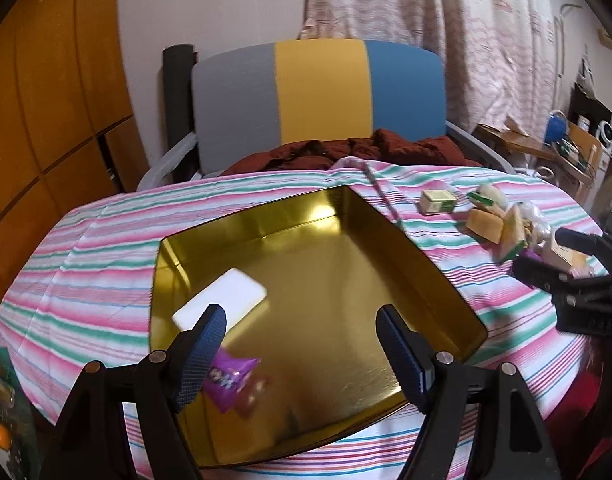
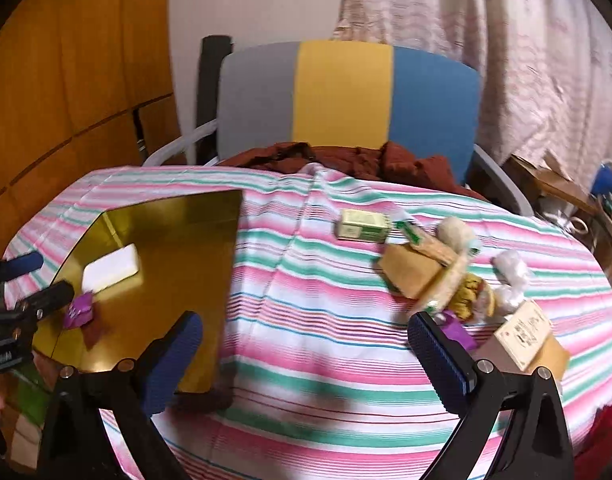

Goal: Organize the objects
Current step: 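Move both tools back over the pile of items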

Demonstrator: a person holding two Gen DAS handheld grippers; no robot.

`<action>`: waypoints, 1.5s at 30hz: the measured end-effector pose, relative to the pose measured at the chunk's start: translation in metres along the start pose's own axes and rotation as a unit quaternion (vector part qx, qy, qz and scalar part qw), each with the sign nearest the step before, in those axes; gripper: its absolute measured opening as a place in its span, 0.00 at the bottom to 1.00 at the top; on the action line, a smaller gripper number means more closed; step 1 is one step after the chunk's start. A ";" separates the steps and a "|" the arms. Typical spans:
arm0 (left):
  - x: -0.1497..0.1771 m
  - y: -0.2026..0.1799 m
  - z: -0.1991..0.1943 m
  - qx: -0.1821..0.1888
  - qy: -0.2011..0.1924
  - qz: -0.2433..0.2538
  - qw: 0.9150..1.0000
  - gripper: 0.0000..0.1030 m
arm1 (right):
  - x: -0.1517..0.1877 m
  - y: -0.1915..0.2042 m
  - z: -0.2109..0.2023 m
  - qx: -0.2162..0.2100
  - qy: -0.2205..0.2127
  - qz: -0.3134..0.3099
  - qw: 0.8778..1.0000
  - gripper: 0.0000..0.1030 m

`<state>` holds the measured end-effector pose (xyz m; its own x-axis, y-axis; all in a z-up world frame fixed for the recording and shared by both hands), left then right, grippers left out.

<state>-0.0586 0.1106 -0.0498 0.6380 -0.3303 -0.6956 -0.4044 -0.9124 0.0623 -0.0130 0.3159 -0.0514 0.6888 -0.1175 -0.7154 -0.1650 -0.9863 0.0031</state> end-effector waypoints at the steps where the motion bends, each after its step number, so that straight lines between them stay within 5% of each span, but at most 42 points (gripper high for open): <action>1: -0.002 -0.005 0.000 0.005 0.000 0.004 1.000 0.77 | -0.001 -0.007 -0.001 0.003 -0.001 0.009 1.000 1.00; 15: -0.015 -0.079 0.009 0.068 0.007 0.071 0.995 0.77 | -0.012 -0.142 -0.026 0.056 -0.010 0.176 0.983 1.00; 23: -0.015 -0.117 0.010 0.128 0.021 0.090 0.987 0.76 | 0.014 -0.246 -0.027 0.096 -0.009 0.307 0.947 1.00; 28: -0.017 -0.141 0.018 0.138 0.036 0.104 0.984 0.75 | 0.034 -0.274 -0.026 0.072 -0.019 0.400 0.914 1.00; 37: -0.031 -0.197 0.040 0.180 0.059 0.133 0.973 0.58 | 0.031 -0.269 -0.022 0.059 -0.018 0.398 0.915 1.00; 45: -0.054 -0.249 0.067 0.200 0.065 0.168 0.963 0.57 | 0.030 -0.263 -0.017 0.040 -0.014 0.392 0.919 1.00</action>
<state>-0.0365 0.3716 -0.0757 0.4940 -0.6414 -0.5870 -0.8052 -0.5923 -0.0303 0.0629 0.5693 -0.0614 0.3174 -0.7848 -0.5323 -0.6555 -0.5872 0.4748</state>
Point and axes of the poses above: each gripper's, at about its wrist camera, not at the fingertips, and z roughly the way its jaws point, y to its left, x to its underside, the point moved 9 cm from there along z, roughly the way its jaws point, and after that the axes turned 4 degrees about y, right-handed, at the moved point
